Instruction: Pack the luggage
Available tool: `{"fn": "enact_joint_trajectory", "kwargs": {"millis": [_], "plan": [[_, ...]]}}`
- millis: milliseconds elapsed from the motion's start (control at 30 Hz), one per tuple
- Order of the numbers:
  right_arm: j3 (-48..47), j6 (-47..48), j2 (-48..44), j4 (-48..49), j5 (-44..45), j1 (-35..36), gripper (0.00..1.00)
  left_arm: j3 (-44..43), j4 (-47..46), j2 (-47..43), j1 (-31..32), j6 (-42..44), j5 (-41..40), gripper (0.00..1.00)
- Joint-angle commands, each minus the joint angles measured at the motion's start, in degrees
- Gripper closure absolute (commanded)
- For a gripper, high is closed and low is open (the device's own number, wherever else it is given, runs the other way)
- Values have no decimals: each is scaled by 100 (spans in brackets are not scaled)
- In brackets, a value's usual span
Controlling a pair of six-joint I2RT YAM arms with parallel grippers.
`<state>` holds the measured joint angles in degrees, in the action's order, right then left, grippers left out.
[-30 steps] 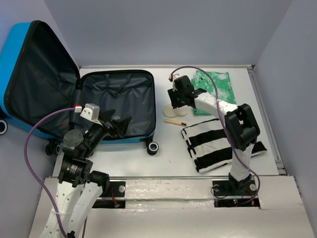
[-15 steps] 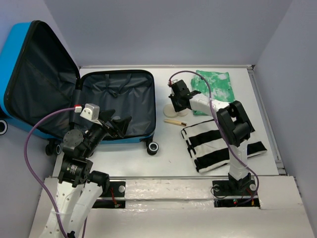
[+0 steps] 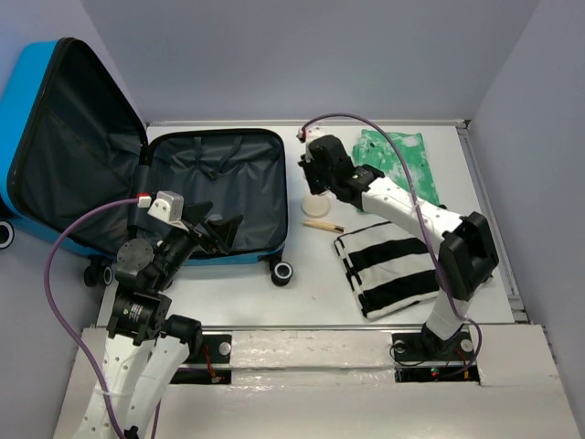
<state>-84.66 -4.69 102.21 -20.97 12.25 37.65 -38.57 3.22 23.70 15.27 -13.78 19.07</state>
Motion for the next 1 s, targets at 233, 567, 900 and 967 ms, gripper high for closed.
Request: {"fn": "enact_joint_trajectory", "kwargs": {"millis": [233, 567, 900, 967], "plan": [[-1448, -217, 449, 937, -1455, 1192, 20, 51, -217, -103, -41, 33, -53, 1], [968, -1094, -527, 1192, -681, -160, 40, 60, -243, -147, -33, 7, 53, 1], [1277, -1421, 588, 1402, -907, -908, 38, 60, -270, -120, -6, 7, 79, 1], [1172, -1421, 851, 1569, -1110, -908, 39, 60, -270, -120, -6, -2, 71, 1]]}}
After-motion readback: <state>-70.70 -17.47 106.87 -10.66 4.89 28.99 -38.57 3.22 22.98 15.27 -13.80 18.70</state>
